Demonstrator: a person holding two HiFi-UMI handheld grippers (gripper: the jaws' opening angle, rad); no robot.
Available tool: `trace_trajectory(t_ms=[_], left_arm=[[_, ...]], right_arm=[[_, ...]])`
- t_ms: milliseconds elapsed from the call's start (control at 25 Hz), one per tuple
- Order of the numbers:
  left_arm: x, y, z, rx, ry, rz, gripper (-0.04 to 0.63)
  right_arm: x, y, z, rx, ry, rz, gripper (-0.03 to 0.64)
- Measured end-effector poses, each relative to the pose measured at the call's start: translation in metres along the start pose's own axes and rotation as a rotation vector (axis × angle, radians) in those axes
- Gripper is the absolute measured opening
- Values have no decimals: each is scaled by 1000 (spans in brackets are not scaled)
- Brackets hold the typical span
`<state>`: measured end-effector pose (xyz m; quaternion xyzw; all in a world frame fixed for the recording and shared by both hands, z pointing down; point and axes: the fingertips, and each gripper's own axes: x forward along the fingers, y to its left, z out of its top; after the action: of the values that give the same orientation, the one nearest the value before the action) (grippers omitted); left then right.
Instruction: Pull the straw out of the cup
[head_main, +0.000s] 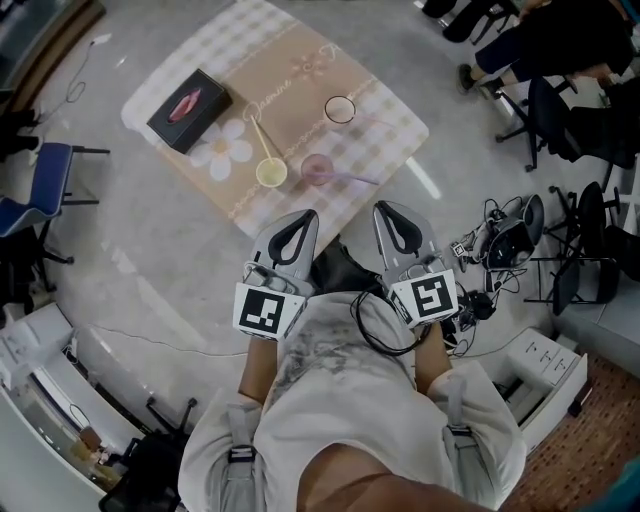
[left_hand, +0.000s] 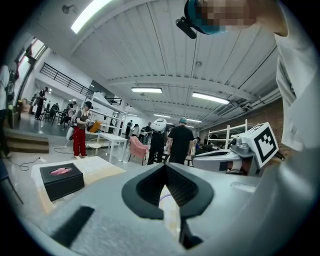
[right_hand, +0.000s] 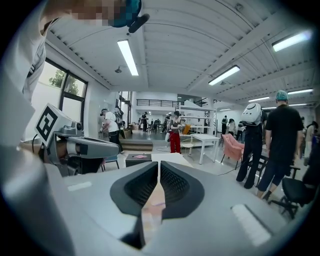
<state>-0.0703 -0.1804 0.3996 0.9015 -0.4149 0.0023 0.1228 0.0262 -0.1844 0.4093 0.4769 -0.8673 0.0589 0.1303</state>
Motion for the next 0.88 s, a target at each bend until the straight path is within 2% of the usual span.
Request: trace_trajectory(t_ms=[160,440,880], left_arm=[[9,3,-2,1,-6,3,5],[21,17,-24,-19,86,24,5],[50,28,-35,-58,109,36,5]], right_arm=[[12,-6,-3,-24,19,17,28],[34,-17,-12,-29,52,61,34],[64,-30,-29,-68,116,138,58]])
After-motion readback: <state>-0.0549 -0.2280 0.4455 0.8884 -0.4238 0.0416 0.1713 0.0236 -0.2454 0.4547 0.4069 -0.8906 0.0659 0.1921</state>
